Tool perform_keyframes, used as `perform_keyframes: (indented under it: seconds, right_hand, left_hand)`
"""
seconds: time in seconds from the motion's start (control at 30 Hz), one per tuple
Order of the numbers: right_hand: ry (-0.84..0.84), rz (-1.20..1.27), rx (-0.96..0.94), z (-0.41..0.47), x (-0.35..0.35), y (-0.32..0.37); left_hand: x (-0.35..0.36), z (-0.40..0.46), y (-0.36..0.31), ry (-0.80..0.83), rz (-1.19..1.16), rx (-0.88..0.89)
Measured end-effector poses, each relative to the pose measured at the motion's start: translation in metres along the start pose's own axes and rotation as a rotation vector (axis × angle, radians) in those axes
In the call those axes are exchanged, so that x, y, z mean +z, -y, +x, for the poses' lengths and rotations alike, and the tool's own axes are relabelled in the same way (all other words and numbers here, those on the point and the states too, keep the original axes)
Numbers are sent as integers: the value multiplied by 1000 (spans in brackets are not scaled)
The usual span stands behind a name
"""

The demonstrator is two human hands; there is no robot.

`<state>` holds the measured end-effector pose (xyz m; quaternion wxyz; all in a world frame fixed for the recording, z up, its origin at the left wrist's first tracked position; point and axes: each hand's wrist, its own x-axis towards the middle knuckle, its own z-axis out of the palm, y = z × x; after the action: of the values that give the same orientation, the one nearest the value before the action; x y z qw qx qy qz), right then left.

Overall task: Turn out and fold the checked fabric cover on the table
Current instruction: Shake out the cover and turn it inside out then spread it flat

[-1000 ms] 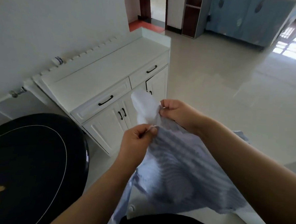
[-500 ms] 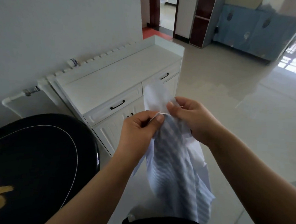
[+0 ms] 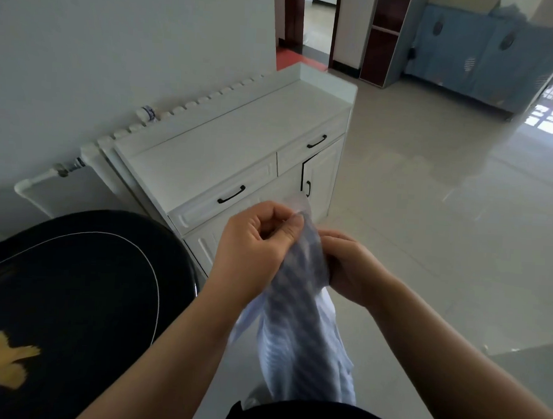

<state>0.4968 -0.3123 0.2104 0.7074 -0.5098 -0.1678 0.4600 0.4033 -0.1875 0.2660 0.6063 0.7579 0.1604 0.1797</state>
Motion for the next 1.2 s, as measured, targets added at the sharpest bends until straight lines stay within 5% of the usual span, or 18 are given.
perform_keyframes:
  seconds: [0.17, 0.33, 0.57, 0.77, 1.2]
  right_hand:
    - [65, -67, -90, -11, 14, 2]
    - [-108, -470, -252, -18, 34, 9]
    - [-219, -697, -302, -22, 45, 0]
    - [-340, -704, -292, -25, 48, -1]
    - [-460, -790, -261, -27, 47, 10]
  left_hand:
    - [-17, 6, 3, -18, 77, 50]
    - [-24, 7, 11, 108, 35, -32]
    - [-57, 24, 17, 530, -48, -258]
    - [-52, 14, 24, 314, -8, -137]
    - [-42, 2, 16, 277, 87, 46]
